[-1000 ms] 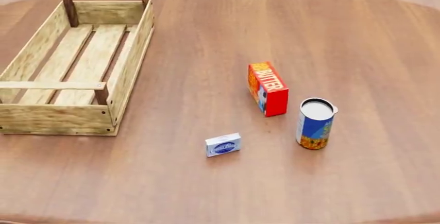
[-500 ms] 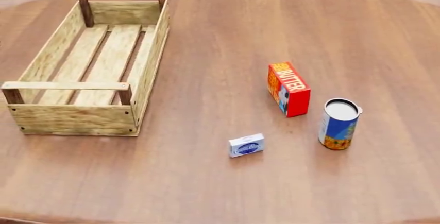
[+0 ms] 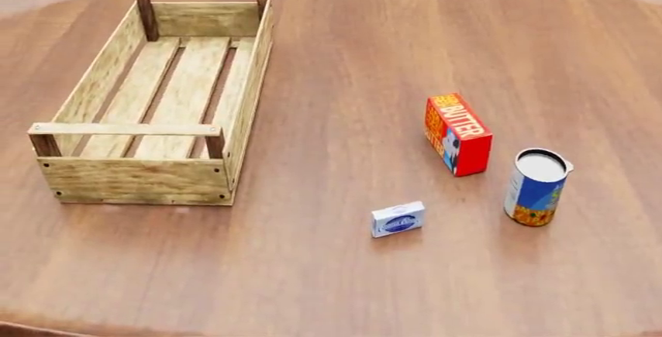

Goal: Pick up the cream cheese and put it in the tray.

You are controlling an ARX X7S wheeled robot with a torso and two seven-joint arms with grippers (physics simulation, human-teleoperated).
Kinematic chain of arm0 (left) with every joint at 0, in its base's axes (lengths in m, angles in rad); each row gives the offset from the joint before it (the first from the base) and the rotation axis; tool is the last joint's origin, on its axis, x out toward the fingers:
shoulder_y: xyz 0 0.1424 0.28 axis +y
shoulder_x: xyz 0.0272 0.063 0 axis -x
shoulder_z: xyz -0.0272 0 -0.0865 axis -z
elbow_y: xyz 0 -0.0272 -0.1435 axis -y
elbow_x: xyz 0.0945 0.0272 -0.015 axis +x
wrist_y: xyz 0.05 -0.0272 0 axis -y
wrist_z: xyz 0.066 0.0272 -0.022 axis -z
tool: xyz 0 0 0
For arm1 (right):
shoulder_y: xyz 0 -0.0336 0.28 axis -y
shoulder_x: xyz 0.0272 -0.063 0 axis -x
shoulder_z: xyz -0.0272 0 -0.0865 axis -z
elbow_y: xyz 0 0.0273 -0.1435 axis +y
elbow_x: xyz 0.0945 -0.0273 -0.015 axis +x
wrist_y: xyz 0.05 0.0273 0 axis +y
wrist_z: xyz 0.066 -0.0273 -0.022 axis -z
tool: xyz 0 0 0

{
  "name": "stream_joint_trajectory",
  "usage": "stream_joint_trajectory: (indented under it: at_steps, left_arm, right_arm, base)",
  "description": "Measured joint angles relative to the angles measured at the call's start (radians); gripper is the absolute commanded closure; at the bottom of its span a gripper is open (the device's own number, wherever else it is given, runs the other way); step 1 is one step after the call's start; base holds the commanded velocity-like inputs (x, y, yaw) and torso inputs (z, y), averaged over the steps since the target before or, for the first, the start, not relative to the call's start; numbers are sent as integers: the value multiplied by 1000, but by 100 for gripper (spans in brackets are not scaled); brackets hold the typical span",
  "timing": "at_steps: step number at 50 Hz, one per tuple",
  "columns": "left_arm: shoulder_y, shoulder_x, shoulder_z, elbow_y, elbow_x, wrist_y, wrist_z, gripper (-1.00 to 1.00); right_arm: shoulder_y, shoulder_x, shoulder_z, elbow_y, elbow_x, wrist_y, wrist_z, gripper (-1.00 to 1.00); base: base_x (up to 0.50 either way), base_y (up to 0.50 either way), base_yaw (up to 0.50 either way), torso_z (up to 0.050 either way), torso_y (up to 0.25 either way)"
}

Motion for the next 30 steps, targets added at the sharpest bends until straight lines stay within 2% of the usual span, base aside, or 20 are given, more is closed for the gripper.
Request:
stream_joint_trajectory:
  at_steps: [30]
  left_arm:
    - [0, -21, 18, 1, -1, 3, -24, -100]
  right_arm:
    - [6, 18, -24, -1, 4, 21, 20, -100]
  base:
    - [0, 92, 0, 0, 0]
